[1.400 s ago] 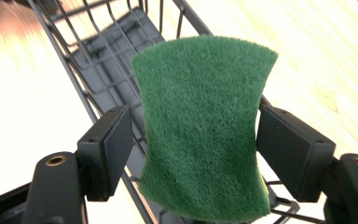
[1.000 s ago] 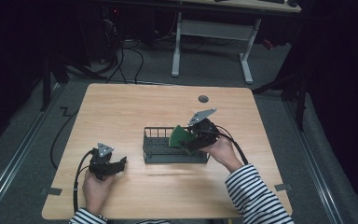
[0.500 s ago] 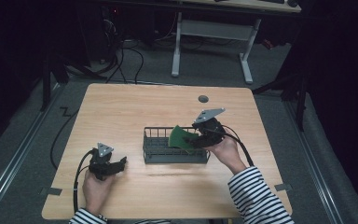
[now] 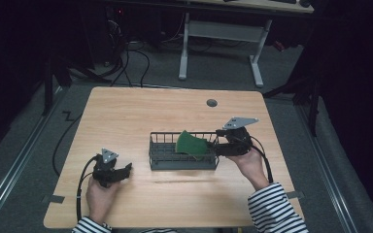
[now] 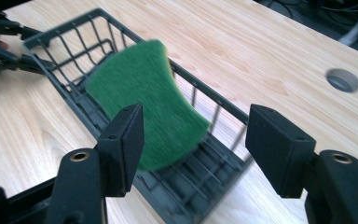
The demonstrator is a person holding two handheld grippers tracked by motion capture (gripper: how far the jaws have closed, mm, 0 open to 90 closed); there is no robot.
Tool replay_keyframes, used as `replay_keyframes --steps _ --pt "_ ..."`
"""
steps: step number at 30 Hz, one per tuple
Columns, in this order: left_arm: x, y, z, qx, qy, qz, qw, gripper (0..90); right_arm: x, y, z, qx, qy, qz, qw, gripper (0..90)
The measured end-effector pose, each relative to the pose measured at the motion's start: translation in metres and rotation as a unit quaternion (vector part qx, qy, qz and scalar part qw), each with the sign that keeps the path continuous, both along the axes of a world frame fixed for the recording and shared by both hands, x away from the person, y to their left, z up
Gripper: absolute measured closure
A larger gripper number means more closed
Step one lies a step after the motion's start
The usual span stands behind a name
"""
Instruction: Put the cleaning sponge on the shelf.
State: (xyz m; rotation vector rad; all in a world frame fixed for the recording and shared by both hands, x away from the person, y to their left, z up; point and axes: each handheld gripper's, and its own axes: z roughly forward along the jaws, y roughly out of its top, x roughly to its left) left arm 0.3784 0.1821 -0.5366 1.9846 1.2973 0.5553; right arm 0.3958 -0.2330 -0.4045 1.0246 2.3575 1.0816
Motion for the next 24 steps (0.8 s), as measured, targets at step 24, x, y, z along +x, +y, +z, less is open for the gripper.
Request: replay_keyframes --steps 24 --pt "0.000 0.000 0.000 0.001 0.000 0.000 1.0000 28.1 -0.039 -0.071 -0.013 0.053 0.000 -0.105 0.9931 37.9"
